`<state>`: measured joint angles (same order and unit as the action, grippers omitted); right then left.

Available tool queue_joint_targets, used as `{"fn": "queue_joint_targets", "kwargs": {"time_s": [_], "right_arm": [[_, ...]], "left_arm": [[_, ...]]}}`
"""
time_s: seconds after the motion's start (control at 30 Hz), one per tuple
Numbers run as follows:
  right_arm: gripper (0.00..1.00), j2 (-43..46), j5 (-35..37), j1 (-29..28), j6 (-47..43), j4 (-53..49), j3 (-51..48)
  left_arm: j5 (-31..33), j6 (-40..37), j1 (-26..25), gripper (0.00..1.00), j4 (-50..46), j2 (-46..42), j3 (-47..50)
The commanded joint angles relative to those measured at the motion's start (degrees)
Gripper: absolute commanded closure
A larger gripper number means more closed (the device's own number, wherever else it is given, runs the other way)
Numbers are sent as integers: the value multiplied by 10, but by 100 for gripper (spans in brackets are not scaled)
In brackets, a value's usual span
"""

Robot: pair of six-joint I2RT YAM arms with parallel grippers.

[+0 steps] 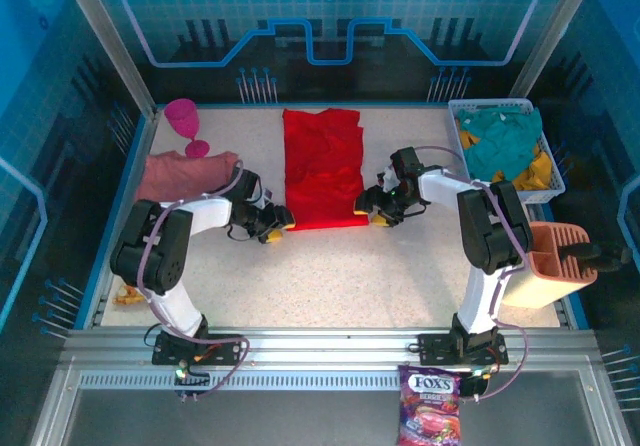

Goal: Fold and stack the t-shirts

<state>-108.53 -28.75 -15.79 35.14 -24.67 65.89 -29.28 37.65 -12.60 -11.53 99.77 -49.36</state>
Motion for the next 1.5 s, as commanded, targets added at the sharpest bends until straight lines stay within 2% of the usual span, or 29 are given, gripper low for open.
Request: {"fn": "queue_joint_targets", "kwargs": {"time_s": [0.0, 0.57, 0.7, 0.77, 0.9, 1.0, 1.07, 1.13, 1.17, 1.47], "right_arm": [[37, -15, -13, -8, 5, 5, 6], [40, -20, -10, -27, 6, -24, 21], [45, -27, -5, -26, 6, -26, 25], [48, -26, -4, -24, 9, -23, 21], [62, -25, -3, -23, 12, -15, 14], [86, -31, -6, -22, 12, -17, 16], [94, -27, -4, -23, 11, -19, 14], [98, -17, 1, -23, 7, -26, 9], [100, -11, 3, -22, 6, -29, 5], [100, 93, -3, -24, 1, -30, -87]], "left_arm": [[-6, 3, -10, 52, 92, 48, -25], [-12, 18, -15, 57, 127, 71, -56], [-12, 19, -16, 62, 131, 86, -56], [-8, 23, -15, 65, 139, 86, -50], [1, 28, -15, 71, 148, 86, -44], [4, 35, -16, 80, 156, 87, -45], [11, 37, -18, 89, 156, 82, -44], [24, 39, -20, 98, 151, 71, -39], [27, 39, -21, 99, 149, 64, -36], [68, 37, -54, 100, 76, -68, 39]]}}
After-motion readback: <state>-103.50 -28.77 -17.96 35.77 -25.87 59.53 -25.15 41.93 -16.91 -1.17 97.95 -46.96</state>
